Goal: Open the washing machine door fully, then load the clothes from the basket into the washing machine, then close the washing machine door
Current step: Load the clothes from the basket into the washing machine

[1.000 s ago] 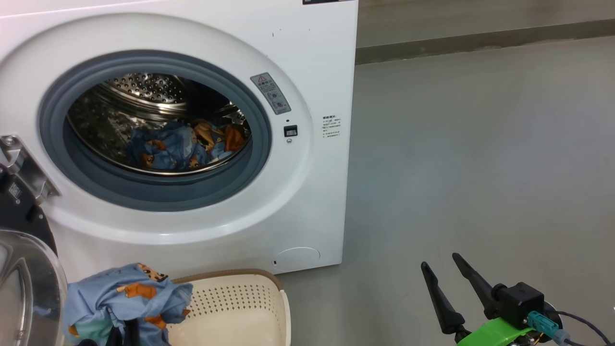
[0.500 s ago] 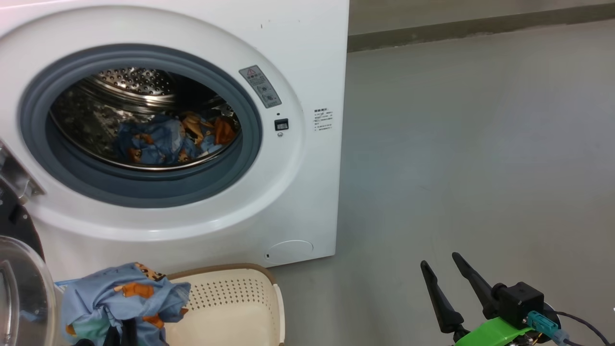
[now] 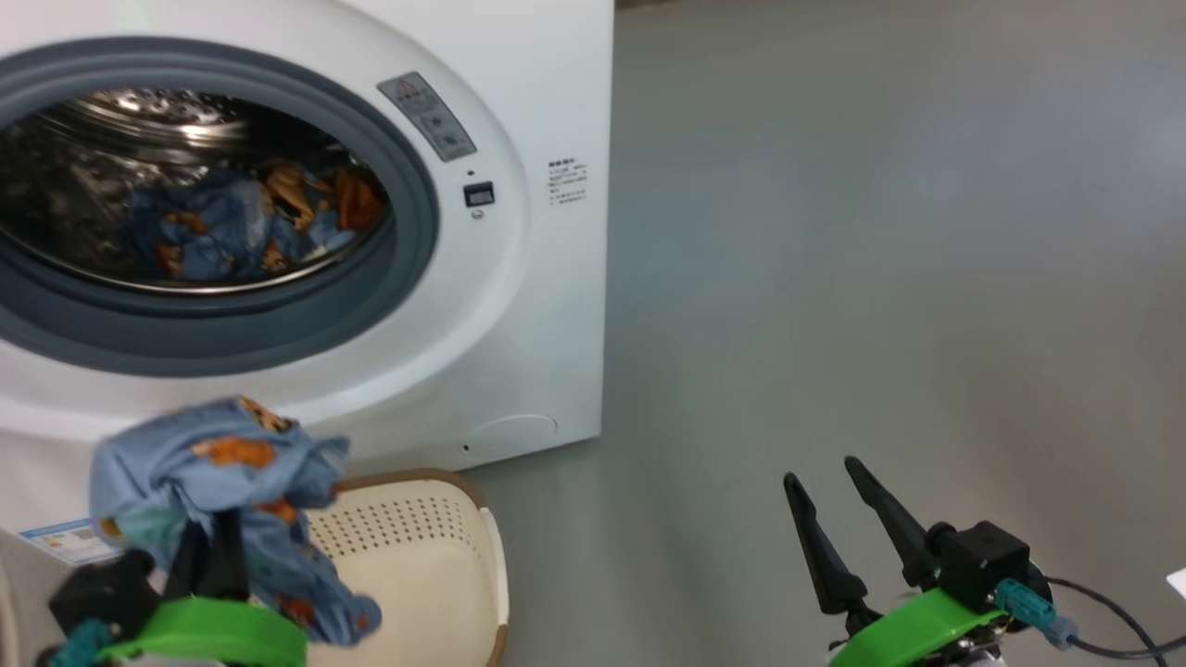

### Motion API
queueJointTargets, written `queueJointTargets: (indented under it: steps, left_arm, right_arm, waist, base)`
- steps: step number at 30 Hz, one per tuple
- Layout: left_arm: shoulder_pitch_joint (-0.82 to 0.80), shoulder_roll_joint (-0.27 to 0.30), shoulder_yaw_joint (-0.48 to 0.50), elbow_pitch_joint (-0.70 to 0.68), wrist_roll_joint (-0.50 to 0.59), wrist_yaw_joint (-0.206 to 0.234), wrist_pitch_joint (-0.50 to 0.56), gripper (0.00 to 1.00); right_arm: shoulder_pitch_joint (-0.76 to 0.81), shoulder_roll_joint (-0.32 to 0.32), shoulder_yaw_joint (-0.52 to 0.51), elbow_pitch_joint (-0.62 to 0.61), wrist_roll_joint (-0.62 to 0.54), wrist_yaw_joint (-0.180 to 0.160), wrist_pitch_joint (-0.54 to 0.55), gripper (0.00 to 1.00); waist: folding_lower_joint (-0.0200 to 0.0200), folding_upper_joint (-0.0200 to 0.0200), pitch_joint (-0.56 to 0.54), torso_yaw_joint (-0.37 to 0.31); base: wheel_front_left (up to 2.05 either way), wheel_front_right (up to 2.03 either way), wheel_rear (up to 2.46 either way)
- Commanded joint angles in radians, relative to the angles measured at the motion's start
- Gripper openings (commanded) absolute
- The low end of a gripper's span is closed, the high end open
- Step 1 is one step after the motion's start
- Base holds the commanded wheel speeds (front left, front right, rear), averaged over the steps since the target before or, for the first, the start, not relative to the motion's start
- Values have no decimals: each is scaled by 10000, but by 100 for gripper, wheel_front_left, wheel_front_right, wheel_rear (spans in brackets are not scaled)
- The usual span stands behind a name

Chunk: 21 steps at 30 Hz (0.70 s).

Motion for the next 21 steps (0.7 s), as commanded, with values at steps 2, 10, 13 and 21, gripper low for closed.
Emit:
queueJointTargets:
  steps: [2,10,13,21]
  left_arm:
    - [-803,426,519,-215,-89,106,42,0]
    - [-2670,1254,1004,25,-256,254,341,0]
    - [-3395,1641,1102,317,-267,229,476,0]
    - [-5380,2785,1273,1366,-81,269,773,0]
  right_arm:
    - [-492,64,222,-351,-112,16,-48,100]
    - [-876,144,419,-675,252,16,-48,100]
    - [-1082,146,625,-800,482,16,-48,100]
    - [-1545,147,1179,-1080,1017,16,-48,100]
  waist:
    - [0,0,878,-701]
    - [0,0,2207,-1503]
    - [0,0,2677,-1794]
    - [0,0,3770,-2562]
  base:
    - [0,0,0]
    - [0,0,0]
    - [0,0,0]
    - [0,0,0]
